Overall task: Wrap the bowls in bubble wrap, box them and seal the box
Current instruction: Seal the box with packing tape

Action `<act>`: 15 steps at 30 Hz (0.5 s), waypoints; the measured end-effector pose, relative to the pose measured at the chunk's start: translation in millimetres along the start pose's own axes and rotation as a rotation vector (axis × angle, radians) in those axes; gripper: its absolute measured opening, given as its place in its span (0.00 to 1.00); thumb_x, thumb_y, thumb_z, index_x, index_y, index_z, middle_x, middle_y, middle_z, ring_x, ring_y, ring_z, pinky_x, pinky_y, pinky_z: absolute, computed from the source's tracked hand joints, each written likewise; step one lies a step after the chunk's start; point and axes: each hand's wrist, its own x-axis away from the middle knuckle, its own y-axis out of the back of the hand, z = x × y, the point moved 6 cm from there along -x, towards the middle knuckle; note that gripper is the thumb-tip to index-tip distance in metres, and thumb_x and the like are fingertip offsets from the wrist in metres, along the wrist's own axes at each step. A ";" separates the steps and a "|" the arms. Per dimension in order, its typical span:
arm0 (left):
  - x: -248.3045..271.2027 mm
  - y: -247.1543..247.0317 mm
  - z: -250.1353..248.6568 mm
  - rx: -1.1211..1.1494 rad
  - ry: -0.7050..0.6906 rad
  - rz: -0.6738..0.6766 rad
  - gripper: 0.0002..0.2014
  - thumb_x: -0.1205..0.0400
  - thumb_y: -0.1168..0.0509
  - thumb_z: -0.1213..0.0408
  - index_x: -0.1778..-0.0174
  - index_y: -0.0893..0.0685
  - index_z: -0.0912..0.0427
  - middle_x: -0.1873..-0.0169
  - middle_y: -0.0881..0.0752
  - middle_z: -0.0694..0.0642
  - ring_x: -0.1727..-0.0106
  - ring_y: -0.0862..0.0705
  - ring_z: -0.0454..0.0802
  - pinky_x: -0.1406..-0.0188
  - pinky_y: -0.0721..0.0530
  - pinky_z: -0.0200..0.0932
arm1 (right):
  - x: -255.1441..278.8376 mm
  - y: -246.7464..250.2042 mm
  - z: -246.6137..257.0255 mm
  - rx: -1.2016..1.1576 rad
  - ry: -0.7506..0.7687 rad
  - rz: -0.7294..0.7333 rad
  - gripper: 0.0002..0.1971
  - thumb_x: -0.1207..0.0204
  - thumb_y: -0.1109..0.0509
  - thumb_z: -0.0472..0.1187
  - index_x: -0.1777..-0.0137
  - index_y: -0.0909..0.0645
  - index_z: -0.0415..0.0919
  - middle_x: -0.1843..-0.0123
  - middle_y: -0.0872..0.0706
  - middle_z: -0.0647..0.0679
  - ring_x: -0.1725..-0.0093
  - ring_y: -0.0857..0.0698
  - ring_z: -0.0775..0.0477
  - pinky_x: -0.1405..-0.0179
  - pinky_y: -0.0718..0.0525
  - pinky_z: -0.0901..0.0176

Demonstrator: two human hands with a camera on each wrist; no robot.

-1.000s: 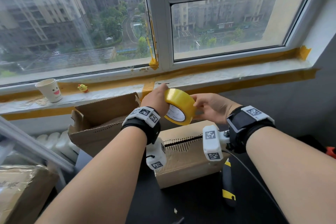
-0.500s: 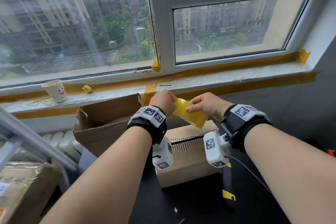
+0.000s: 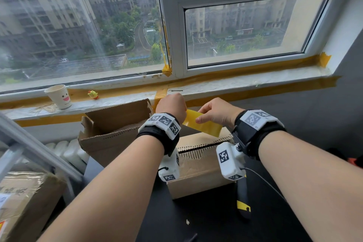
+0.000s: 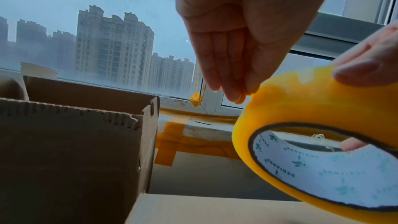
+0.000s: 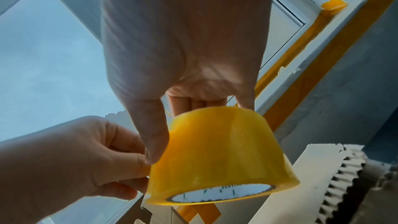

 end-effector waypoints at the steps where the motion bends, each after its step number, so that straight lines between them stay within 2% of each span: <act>1: 0.3 0.3 0.3 -0.008 -0.001 0.002 0.11 0.22 0.36 0.67 0.51 0.09 0.56 0.54 0.11 0.55 0.55 0.14 0.55 0.56 0.13 0.47 | 1.0 -0.1 1.0 0.009 0.001 0.006 0.16 0.28 0.22 0.44 0.42 0.12 0.39 0.46 0.14 0.45 0.47 0.19 0.45 0.49 0.24 0.54; 15: 7.6 5.2 -1.9 -0.180 -0.100 0.020 0.09 0.18 0.38 0.63 0.51 0.12 0.55 0.55 0.13 0.54 0.56 0.14 0.56 0.61 0.15 0.47 | 8.1 -5.1 11.0 0.140 0.012 0.059 0.16 0.26 0.23 0.46 0.40 0.13 0.42 0.44 0.15 0.46 0.45 0.20 0.45 0.50 0.23 0.51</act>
